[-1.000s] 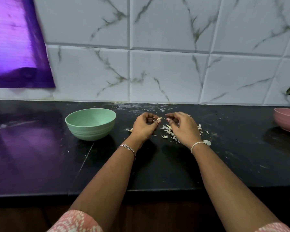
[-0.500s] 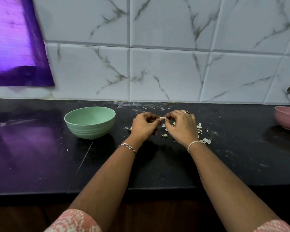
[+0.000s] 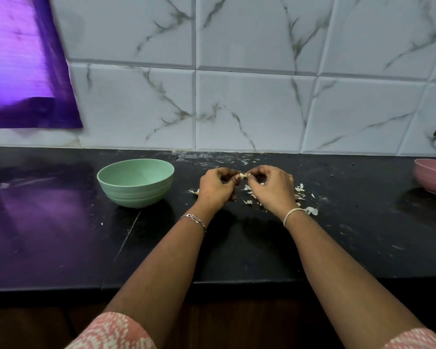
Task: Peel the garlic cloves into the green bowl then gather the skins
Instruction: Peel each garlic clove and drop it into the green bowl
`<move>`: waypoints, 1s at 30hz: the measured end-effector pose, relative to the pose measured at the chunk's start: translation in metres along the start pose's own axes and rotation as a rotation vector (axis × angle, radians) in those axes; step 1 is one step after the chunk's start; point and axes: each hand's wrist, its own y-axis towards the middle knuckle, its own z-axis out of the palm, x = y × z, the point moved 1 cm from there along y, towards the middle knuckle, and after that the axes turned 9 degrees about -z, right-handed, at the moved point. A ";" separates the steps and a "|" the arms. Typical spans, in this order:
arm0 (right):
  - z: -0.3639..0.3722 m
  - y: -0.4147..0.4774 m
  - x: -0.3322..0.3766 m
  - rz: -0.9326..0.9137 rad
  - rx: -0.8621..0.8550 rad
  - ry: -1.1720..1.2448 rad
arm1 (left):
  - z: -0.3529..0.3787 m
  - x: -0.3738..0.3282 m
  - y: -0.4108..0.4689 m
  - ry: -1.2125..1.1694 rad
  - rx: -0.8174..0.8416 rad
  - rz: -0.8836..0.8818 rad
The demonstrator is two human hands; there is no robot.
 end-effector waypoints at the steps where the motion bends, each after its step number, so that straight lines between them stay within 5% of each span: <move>1: 0.000 0.000 0.000 -0.013 -0.007 -0.007 | 0.000 -0.001 -0.001 -0.018 0.011 -0.012; 8: 0.003 -0.002 0.000 -0.122 -0.010 -0.128 | 0.002 -0.005 -0.006 -0.200 0.087 -0.160; 15: 0.001 -0.002 0.001 -0.126 -0.030 -0.137 | -0.001 -0.004 -0.009 -0.224 0.160 -0.120; 24: -0.010 0.000 -0.011 0.104 -0.153 -0.315 | 0.000 -0.006 -0.012 -0.257 0.239 -0.117; 30: -0.013 0.000 -0.017 0.219 0.047 -0.417 | -0.002 -0.006 -0.013 -0.344 0.266 -0.170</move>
